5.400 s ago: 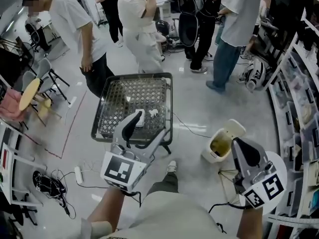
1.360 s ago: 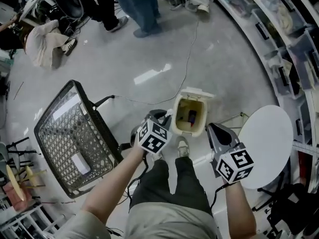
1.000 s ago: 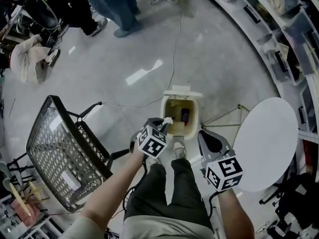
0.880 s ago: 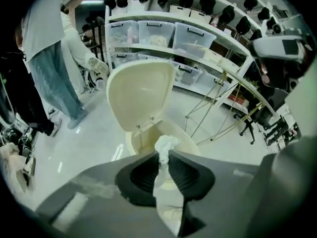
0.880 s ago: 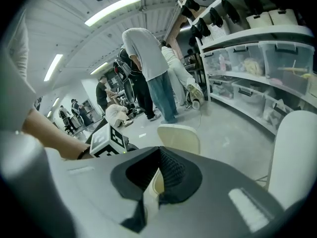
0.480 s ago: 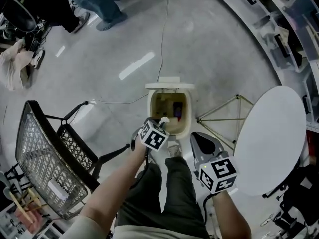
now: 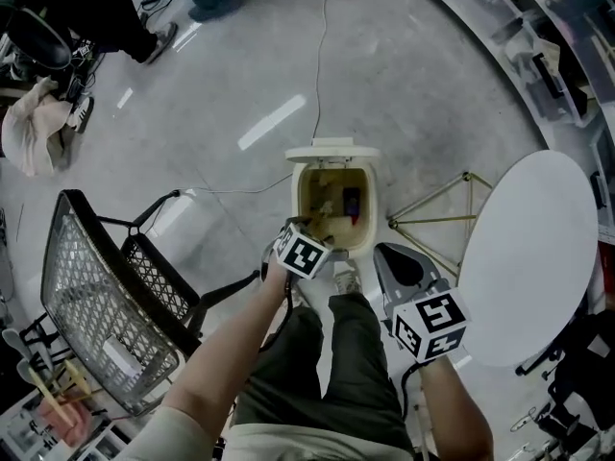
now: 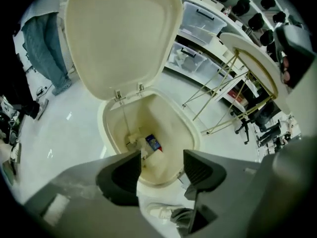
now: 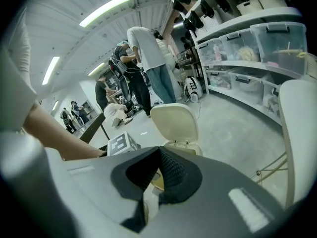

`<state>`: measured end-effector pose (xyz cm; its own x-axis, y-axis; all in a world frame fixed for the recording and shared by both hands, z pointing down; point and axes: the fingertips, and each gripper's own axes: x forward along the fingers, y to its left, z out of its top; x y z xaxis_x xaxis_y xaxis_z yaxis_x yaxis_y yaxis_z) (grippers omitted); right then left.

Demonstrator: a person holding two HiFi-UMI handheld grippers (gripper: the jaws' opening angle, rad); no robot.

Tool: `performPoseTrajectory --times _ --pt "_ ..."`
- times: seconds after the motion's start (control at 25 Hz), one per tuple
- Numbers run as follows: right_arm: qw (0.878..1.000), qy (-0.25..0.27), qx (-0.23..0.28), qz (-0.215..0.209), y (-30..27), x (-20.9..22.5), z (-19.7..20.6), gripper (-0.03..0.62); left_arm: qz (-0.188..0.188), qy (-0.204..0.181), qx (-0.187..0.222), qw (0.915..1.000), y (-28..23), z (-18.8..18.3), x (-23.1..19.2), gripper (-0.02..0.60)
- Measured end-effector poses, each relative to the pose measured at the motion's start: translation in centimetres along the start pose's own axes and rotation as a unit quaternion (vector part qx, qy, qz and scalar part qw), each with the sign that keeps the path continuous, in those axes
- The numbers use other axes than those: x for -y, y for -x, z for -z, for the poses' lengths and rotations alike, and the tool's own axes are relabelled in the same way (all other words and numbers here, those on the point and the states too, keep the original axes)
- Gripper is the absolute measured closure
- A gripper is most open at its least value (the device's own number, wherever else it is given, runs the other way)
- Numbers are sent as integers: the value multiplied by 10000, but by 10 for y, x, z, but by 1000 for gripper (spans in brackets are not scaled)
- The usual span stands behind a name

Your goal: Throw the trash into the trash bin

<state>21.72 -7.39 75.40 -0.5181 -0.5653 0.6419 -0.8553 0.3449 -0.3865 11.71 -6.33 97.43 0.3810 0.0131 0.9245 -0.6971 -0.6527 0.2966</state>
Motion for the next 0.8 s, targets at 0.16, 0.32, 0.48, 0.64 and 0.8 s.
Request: performPoseTrajectory --times 0.16,0.32,0.48,0.64,0.8 --pt "9996 282 20 -36 16 -11 -25 591 -33 168 188 9997 44 -3 1 305" --pt "9980 602 155 -144 37 -34 -65 591 -239 32 539 9983 114 -19 1 309" --pt "9956 814 389 -264 64 -71 -117 591 -337 -1 1073 9937 193 -32 6 337" --pt "9913 1029 725 -398 94 -113 -171 591 -683 -84 1580 9850 271 -44 8 375" --pt "9838 1379 1003 -562 121 -153 -218 591 -1018 -118 2189 9703 355 -56 9 413"
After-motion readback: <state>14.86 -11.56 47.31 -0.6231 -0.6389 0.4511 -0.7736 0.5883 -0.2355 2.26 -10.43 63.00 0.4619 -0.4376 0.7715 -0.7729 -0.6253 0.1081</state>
